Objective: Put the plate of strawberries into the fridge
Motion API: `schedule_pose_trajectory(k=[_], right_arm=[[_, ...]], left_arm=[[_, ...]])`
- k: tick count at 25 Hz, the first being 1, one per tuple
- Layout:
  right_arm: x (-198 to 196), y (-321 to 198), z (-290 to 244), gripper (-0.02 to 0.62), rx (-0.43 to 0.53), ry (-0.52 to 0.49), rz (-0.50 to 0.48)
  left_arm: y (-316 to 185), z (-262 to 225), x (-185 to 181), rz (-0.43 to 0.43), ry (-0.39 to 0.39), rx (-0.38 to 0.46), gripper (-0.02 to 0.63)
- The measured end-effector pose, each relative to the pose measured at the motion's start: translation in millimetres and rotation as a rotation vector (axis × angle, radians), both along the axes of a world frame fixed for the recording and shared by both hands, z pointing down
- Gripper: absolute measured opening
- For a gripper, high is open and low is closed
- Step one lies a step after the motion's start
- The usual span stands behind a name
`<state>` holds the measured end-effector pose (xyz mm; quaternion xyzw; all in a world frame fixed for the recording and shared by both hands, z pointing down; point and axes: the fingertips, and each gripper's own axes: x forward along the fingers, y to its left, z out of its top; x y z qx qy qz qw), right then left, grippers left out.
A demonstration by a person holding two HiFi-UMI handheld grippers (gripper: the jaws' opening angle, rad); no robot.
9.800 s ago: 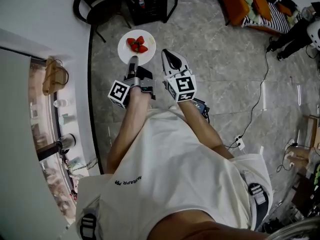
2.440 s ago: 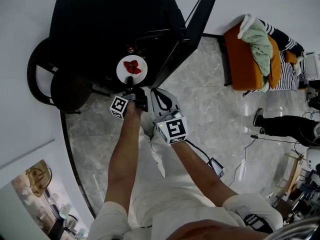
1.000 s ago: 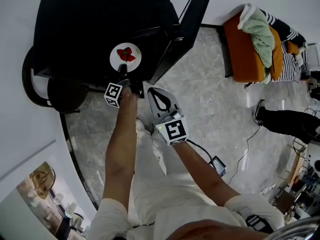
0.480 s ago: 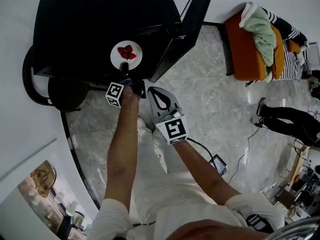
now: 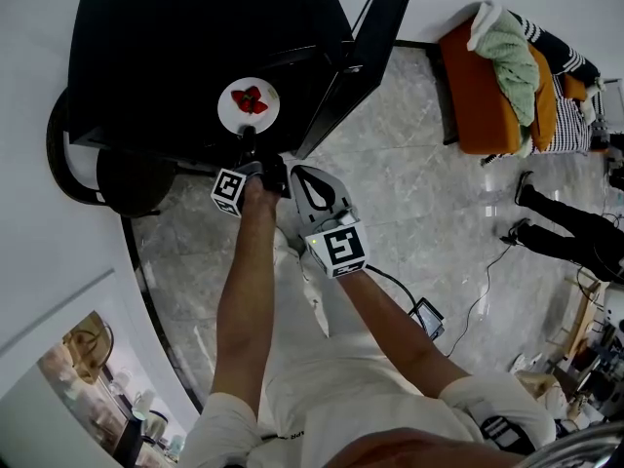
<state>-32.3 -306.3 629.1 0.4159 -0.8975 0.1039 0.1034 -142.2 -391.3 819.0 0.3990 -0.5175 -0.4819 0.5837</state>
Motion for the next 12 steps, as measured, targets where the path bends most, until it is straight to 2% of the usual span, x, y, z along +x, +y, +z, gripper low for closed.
schedule_pose_trajectory(k=[12], right_arm=[[-0.4, 0.9, -5.1, 0.012, -0.008, -0.019, 0.031]], left_arm=[[23.3, -21.7, 4.0, 0.029, -0.008, 0.037, 0.14]])
